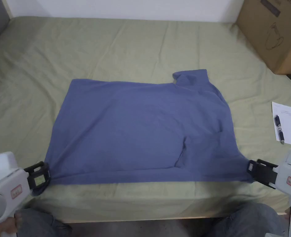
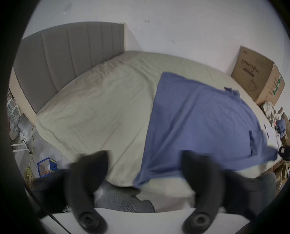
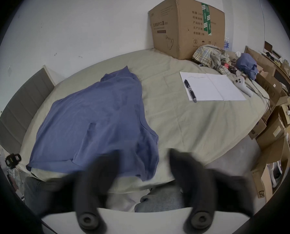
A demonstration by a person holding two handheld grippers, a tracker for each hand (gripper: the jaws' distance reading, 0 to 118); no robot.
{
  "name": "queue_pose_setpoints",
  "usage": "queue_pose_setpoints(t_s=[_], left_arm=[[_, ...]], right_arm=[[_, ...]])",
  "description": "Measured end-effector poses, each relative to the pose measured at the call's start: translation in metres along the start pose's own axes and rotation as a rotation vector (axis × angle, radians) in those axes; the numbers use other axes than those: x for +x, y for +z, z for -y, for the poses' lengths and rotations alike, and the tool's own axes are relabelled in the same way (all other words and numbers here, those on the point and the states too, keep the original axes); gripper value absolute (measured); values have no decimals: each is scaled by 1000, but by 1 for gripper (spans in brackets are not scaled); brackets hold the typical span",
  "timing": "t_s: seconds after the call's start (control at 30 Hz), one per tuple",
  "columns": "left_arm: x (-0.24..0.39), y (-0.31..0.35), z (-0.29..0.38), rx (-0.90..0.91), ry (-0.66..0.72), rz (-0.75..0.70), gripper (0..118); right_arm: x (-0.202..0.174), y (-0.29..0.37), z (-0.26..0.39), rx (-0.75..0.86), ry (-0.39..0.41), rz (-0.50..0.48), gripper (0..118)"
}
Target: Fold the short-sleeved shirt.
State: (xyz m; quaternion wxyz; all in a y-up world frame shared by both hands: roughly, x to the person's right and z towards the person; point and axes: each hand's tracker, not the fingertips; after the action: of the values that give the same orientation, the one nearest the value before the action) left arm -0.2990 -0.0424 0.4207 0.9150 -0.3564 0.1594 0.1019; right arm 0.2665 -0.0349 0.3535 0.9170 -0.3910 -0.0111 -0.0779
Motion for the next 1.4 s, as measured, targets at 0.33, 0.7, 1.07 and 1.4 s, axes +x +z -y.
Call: queue_pose_setpoints(t_s=[0.33, 0.7, 1.07, 1.4], left_arm=[[27, 68, -52, 469, -1, 46, 118], [81, 85, -44, 567, -150, 85, 6], [81, 78, -42, 490, -132, 119, 0], [26, 28, -53, 8, -22, 32, 117]], right_arm=[[-44, 93, -40, 444, 206, 15, 113], [-92, 112, -35, 587, 151, -85, 45], [-95, 100, -35, 551, 145, -100, 0], [-91, 91, -35, 509, 156, -103, 0]])
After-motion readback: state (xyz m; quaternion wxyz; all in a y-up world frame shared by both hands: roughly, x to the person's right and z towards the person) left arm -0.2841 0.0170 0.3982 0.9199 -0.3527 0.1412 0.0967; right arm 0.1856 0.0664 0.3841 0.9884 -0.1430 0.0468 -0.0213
